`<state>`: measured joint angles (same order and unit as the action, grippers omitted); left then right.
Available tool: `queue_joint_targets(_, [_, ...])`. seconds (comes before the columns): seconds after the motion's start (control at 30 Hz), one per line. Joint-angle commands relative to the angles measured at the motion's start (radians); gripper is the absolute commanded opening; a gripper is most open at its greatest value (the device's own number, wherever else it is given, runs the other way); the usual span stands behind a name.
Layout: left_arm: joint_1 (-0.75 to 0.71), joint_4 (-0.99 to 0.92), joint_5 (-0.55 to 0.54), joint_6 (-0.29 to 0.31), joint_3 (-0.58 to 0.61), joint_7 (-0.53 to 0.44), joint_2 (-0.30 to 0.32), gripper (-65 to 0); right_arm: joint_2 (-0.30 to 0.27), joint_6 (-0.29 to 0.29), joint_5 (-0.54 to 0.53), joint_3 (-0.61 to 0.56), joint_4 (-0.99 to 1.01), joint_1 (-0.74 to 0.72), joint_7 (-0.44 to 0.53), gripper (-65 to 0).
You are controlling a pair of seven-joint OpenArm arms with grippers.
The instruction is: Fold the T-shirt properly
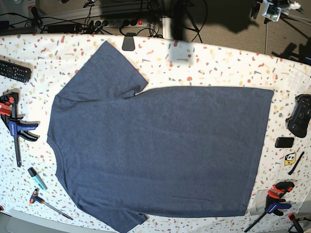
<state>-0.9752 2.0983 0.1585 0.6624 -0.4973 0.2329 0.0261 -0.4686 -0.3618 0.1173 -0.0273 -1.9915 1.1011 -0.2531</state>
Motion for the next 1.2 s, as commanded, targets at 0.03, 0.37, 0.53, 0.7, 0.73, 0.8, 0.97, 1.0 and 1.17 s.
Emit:
queue_joint_targets(0.03, [-0.025, 0.064, -0.009, -0.002, -0.005, -0.021, 0.034, -43.3, -0.008, 0.028, 0.040, 0.003, -0.080, 0.034, -0.011, -45.7])
queue_joint_targets(0.37, [-0.024, 0.114, -0.001, 0.016, -0.005, -0.021, 0.224, -43.3, -0.008, 0.056, 0.259, 0.003, -0.310, 0.045, -0.104, -45.7])
queue_joint_targets(0.53, [-0.016, 0.114, 0.000, 0.015, 0.004, -0.060, 0.287, -43.3, -0.014, 0.145, 0.392, 0.004, -0.334, 0.003, -0.109, -45.7])
queue_joint_targets(0.7, [0.030, 0.114, 0.101, -0.055, 0.102, -0.095, 0.326, -43.2, -0.035, 0.137, 0.390, 0.042, -0.334, -0.105, -0.114, -45.7])
queue_joint_targets(0.73, [0.052, 0.114, 0.146, -0.084, 0.132, -0.080, 0.326, -43.2, -0.050, 0.134, 0.371, 0.051, -0.334, -0.122, -0.115, -45.7])
queue_joint_targets(0.8, [0.104, 0.114, 0.210, -0.097, 0.188, -0.035, 0.326, -43.2, -0.079, 0.129, 0.335, 0.068, -0.334, -0.146, -0.115, -45.7])
queue_joint_targets(0.97, [0.188, 0.113, 0.234, -0.098, 0.240, -0.033, 0.326, -43.2, -0.113, 0.130, 0.287, 0.080, -0.334, -0.180, -0.134, -45.7])
queue_joint_targets(1.0, [0.203, 0.113, 0.235, -0.098, 0.240, -0.032, 0.326, -43.2, -0.113, 0.130, 0.287, 0.080, -0.334, -0.179, -0.134, -45.7])
queue_joint_targets(1.17, [0.279, 0.042, 0.235, -0.098, 0.240, -0.055, 0.327, -43.2, -0.111, 0.130, 0.286, 0.080, -0.334, -0.179, -0.153, -45.7])
